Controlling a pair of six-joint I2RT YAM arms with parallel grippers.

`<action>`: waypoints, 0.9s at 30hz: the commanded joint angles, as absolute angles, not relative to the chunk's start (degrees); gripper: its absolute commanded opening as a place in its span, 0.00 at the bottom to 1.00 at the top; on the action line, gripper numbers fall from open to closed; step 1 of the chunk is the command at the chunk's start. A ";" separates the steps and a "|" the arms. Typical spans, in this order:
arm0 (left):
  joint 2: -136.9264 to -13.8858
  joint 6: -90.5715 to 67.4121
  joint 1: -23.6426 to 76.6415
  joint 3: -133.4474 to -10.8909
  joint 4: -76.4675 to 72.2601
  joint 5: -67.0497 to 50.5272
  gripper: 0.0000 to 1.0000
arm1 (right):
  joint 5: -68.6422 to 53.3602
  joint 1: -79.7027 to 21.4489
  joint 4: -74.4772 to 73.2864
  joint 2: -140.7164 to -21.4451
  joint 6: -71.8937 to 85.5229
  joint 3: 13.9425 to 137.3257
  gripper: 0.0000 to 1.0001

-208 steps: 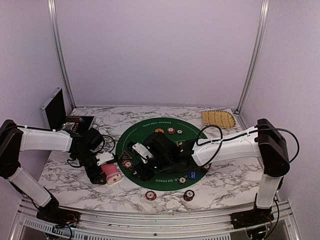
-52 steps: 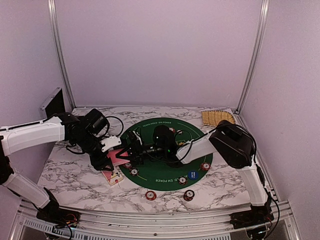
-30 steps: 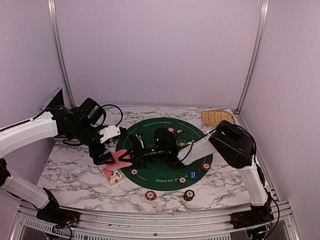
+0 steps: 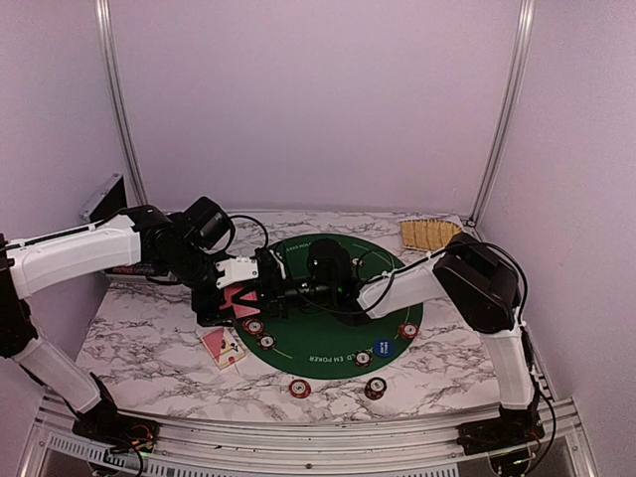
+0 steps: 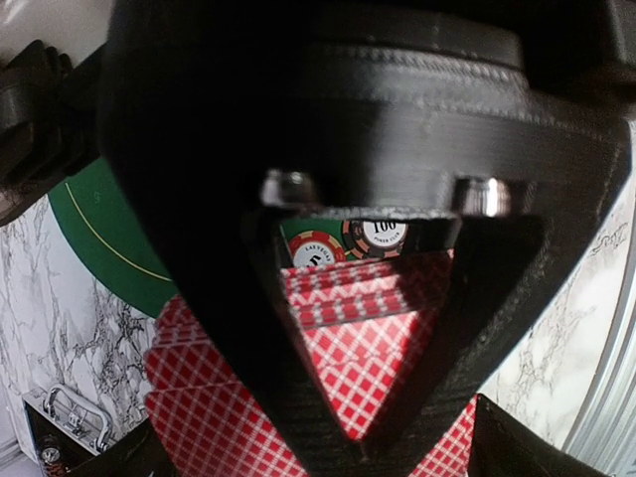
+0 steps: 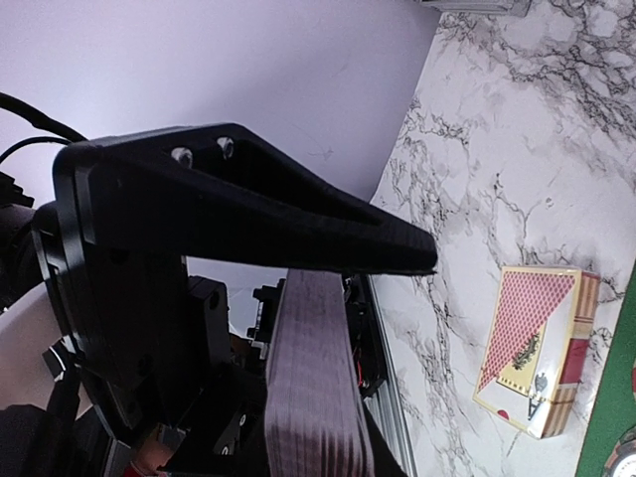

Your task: Distribute texas hold em gaming equipment

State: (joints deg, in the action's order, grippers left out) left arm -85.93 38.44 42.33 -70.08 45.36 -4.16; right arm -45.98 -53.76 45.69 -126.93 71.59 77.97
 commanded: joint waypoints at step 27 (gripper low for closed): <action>-85.24 37.56 42.25 -70.92 43.26 -8.42 0.58 | -44.44 -54.53 41.67 -127.57 68.99 81.98 0.36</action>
